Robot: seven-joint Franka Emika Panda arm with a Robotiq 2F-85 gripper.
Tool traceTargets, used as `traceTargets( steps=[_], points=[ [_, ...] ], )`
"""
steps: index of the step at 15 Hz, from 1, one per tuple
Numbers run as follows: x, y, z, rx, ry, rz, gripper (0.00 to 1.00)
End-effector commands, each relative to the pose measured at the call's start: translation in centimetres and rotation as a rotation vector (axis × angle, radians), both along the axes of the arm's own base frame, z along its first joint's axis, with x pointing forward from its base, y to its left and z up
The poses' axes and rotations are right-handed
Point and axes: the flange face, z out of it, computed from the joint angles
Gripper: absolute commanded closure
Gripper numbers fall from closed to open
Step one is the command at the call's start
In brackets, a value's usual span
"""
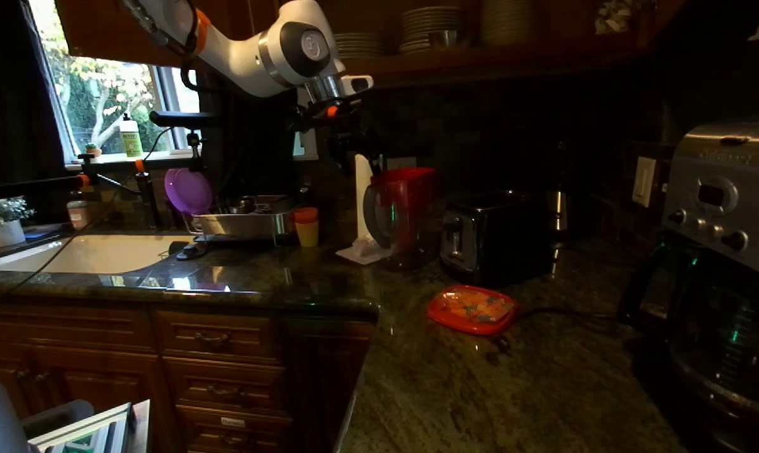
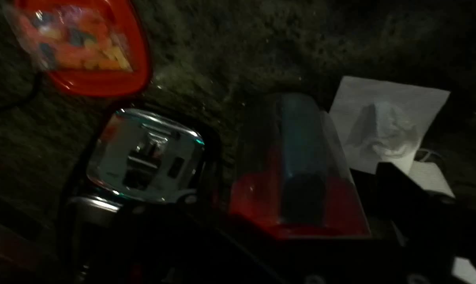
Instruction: Pull the clear jug backwards and then remove its lid
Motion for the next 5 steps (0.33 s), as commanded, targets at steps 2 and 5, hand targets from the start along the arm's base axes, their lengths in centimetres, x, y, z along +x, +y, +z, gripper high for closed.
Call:
traceTargets(
  steps=[2, 5],
  points=[
    [-5.2, -3.9, -3.0, -0.074, 0.083, -0.237, 0.00],
    [-4.3, -3.8, -3.6, -0.071, 0.119, -0.248, 0.00]
  ],
)
